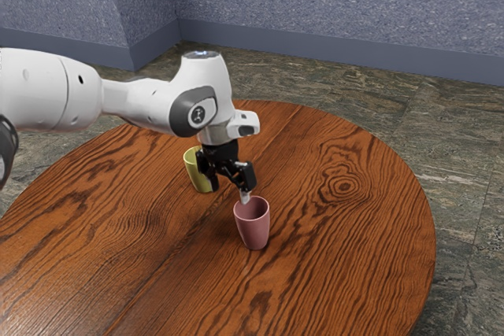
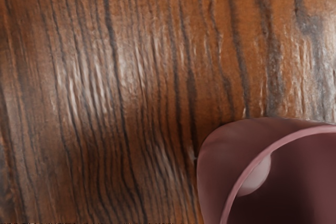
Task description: Place the right cup onto the left cup
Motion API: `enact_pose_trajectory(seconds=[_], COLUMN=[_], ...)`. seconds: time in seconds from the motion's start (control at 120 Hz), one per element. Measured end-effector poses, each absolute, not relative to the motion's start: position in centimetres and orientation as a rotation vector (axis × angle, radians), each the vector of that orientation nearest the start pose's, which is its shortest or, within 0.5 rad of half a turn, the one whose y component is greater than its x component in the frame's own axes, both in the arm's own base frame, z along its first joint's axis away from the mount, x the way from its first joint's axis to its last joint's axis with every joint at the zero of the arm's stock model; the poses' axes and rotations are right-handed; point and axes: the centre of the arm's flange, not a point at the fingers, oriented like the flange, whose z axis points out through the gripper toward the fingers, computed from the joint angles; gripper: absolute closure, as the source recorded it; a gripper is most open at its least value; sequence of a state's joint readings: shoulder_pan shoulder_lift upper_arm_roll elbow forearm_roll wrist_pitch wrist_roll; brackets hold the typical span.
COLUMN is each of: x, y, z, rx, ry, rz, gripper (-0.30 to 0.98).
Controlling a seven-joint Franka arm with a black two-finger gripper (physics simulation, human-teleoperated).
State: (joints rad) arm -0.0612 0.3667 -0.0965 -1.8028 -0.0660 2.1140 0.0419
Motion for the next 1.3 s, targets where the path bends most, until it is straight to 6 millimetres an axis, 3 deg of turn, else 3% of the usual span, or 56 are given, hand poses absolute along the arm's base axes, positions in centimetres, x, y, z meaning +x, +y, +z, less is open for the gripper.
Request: enact_pose_trajectory(seconds=[0.4, 0.558, 0.65, 0.783, 0.967, 1.1, 1.3], x=[62.3, 62.4, 62.3, 62.2, 62.2, 62.1, 61.1], y=[-11.0, -11.4, -11.9, -12.4, -12.6, -12.8, -12.5], z=[30.5, 30.7, 30.7, 30.6, 30.9, 32.5, 39.2], rx=[-3.222, -3.223, -3.224, -3.223, -3.222, -3.221, -3.216], ry=[0.254, 0.259, 0.269, 0.277, 0.280, 0.284, 0.284], rz=[0.117, 0.103, 0.102, 0.102, 0.095, 0.065, -0.020], gripper=[0.01, 0.41, 0.57, 0.69, 0.75, 0.77, 0.78])
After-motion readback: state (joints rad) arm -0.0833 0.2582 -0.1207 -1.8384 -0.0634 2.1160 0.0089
